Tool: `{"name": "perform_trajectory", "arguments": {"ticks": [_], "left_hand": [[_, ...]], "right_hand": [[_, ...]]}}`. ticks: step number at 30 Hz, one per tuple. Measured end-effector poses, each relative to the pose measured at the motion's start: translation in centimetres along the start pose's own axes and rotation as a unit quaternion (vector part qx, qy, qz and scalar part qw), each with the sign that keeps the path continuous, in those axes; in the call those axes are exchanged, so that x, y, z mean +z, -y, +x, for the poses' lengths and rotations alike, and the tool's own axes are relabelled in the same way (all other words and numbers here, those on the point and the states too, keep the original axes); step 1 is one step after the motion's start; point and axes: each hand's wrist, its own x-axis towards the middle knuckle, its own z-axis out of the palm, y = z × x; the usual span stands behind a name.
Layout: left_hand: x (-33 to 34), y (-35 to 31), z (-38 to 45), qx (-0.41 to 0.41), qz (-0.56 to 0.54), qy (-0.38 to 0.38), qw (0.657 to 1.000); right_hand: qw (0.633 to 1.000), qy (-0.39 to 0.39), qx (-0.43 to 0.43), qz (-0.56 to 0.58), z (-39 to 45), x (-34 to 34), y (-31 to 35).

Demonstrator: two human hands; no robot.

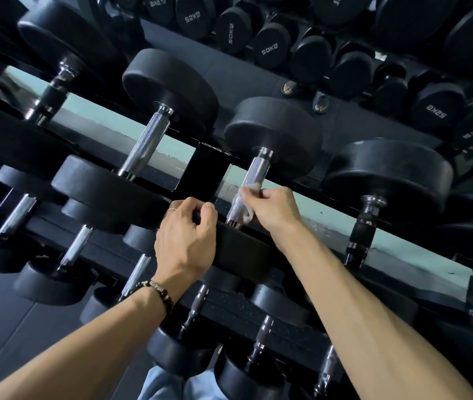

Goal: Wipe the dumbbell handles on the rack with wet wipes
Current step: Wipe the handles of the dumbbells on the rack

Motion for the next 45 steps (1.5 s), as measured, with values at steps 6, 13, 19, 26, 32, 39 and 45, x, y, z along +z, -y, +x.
{"name": "perform_trajectory", "arguments": {"ticks": [6,13,19,26,32,39,45], "left_hand": [[0.0,0.1,0.1,0.006,0.0,0.005,1.0],[0.0,0.1,0.1,0.0,-0.002,0.004,1.0],[0.0,0.1,0.0,-0.001,-0.001,0.005,1.0],[-0.1,-0.2,0.0,-0.007,0.003,0.007,1.0],[-0.3,-0.4,-0.1,-0.013,0.004,0.013,1.0],[-0.4,-0.4,-0.1,-0.011,0.011,0.027,1.0],[-0.6,-0.4,-0.1,-0.005,0.008,0.036,0.999]], "right_hand": [[0.985,-0.116,-0.006,0.128,2.7,0.4,2.2],[0.998,0.027,0.019,0.056,1.0,0.0,0.4],[0.979,-0.092,0.016,0.183,3.6,0.5,0.8],[0.988,0.11,0.018,0.102,2.0,-0.8,-0.6],[0.979,-0.014,0.006,0.205,3.5,0.6,-0.2],[0.998,-0.003,-0.031,0.058,1.3,-0.6,-0.5],[0.99,-0.134,-0.011,0.037,1.5,0.6,1.2]]}}
